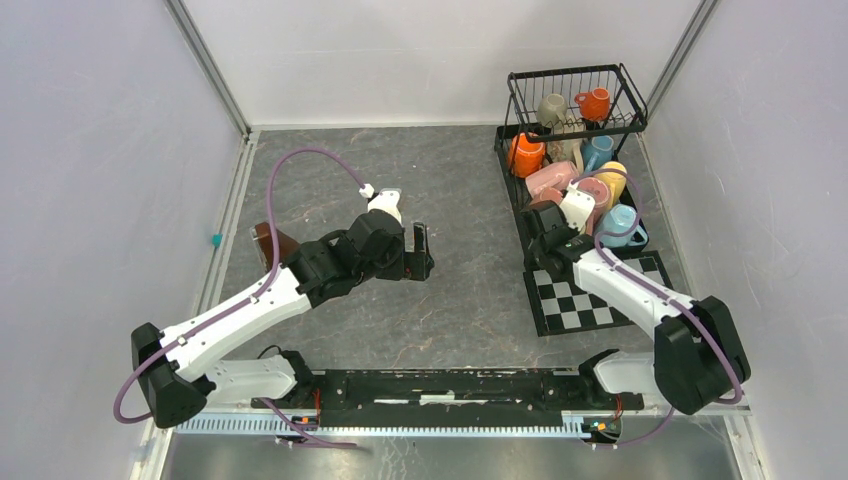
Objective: Unload the cups from the dish rack
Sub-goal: Unload the cup from the dish rack.
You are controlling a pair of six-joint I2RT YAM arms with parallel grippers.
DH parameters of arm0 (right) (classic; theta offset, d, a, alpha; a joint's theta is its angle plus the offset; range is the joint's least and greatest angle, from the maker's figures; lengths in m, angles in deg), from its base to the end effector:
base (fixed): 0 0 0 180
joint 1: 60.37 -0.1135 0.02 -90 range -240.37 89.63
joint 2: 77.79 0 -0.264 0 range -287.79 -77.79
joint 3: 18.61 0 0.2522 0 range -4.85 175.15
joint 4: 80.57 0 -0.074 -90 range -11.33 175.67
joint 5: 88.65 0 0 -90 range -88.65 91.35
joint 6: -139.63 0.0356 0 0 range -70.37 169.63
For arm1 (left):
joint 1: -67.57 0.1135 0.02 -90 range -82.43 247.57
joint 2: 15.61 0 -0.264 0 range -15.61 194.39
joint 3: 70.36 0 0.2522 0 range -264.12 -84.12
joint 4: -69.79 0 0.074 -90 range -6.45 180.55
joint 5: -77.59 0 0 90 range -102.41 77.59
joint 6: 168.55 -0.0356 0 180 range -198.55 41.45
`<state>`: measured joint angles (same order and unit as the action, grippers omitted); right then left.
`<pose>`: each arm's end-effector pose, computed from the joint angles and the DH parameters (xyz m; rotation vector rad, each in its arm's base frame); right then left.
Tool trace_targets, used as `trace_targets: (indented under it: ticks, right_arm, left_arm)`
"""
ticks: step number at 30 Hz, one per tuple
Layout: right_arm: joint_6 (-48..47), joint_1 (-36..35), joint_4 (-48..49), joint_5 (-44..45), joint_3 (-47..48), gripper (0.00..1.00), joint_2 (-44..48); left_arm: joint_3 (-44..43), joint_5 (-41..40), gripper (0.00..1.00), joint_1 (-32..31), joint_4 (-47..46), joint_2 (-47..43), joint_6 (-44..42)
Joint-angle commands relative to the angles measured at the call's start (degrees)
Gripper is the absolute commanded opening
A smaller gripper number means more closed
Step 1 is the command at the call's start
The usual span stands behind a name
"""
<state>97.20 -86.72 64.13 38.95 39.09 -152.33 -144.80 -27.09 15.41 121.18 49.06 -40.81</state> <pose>0.2370 0.0932 0.2142 0.6682 2.1493 -0.1471 0.1523 -0.1814 0.3229 0.1581 2.3197 -0.5251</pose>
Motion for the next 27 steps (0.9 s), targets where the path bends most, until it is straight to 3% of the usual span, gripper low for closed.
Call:
trace_targets:
  ticks: [1, 12, 16, 22, 27]
  right_arm:
    - [-0.31, 0.39, 2.27, 2.78, 0.10, 0.37, 0.56]
    - [-2.06, 0.42, 3.58, 1.70, 0.29, 0.32, -3.55]
    - [-2.67, 0.47, 3.26, 1.93, 0.09, 0.25, -2.12]
    - [-4.30, 0.29, 2.01, 2.49, 0.07, 0.00, 1.64]
    - [-6.86, 0.25, 2.54, 1.06, -0.52, 0.00, 5.68]
  left_arm:
    - [-0.84, -0.32, 1.00, -0.24, -0.47, -1.29, 0.15]
    - [-0.72, -0.01, 1.00, -0.31, -0.45, -0.81, 0.06]
    - [-0.82, 0.08, 1.00, -0.31, -0.49, -0.62, 0.22]
    - [-1.32, 0.43, 1.00, -0.29, -0.55, -0.23, 1.08]
    - [-1.36, 1.02, 1.00, -0.31, -1.40, -0.15, 1.35]
